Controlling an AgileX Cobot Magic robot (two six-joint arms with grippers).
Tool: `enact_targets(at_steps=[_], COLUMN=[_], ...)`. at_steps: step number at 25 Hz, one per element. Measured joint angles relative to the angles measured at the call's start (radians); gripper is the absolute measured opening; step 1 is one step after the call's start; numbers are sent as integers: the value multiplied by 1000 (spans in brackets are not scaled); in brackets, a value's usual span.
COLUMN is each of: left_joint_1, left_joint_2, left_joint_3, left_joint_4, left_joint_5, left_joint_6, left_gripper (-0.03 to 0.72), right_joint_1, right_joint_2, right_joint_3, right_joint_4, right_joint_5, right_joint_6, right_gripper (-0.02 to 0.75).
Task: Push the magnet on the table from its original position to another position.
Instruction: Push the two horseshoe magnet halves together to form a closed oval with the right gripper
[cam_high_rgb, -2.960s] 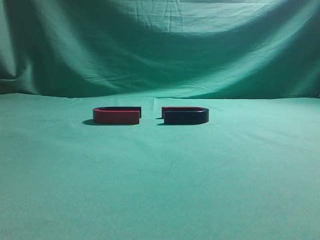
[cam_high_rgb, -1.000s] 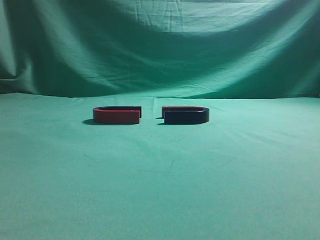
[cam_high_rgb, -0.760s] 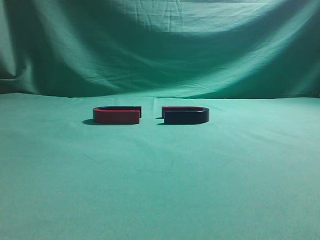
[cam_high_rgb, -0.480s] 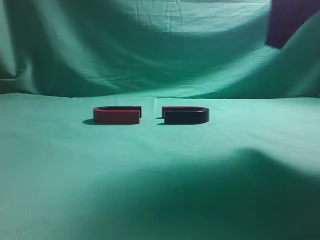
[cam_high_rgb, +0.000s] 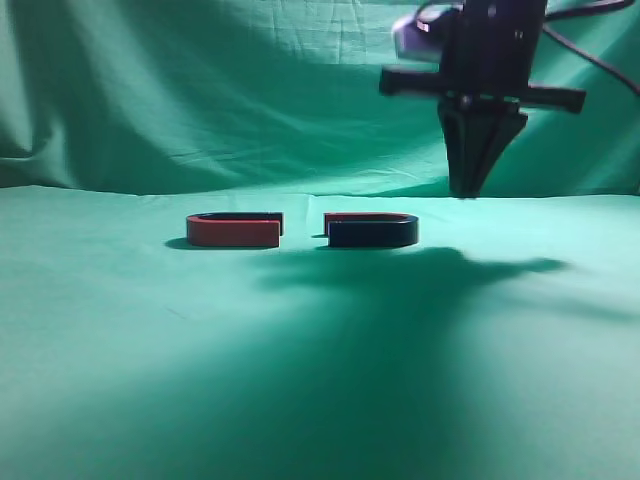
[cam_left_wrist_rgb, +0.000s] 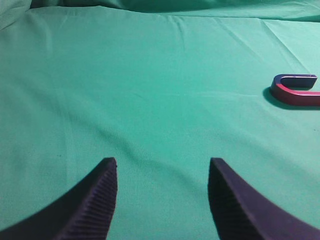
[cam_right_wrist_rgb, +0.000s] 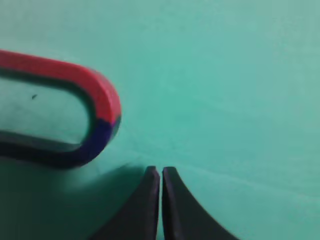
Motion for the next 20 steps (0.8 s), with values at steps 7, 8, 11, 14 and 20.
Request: enact_targets(at_steps=[7, 8, 11, 14, 20], left_joint_1=[0, 0, 0, 0, 0], left_joint_2=[0, 0, 0, 0, 0], left_joint_3=[0, 0, 0, 0, 0], left_joint_4=[0, 0, 0, 0, 0], left_joint_5=[0, 0, 0, 0, 0], left_joint_6=[0, 0, 0, 0, 0], left_gripper=[372, 372, 372, 372, 372], right_joint_1=[6, 6, 6, 6, 6], right_joint_2=[121, 128, 147, 164, 169], right_joint_3=[-117, -121, -125, -125, -135], right_joint_4=[-27, -25, -23, -8, 44], right_joint_5=[25, 19, 1, -2, -18], right_joint_6=[31, 33, 34, 37, 37], right_gripper=[0, 0, 0, 0, 0])
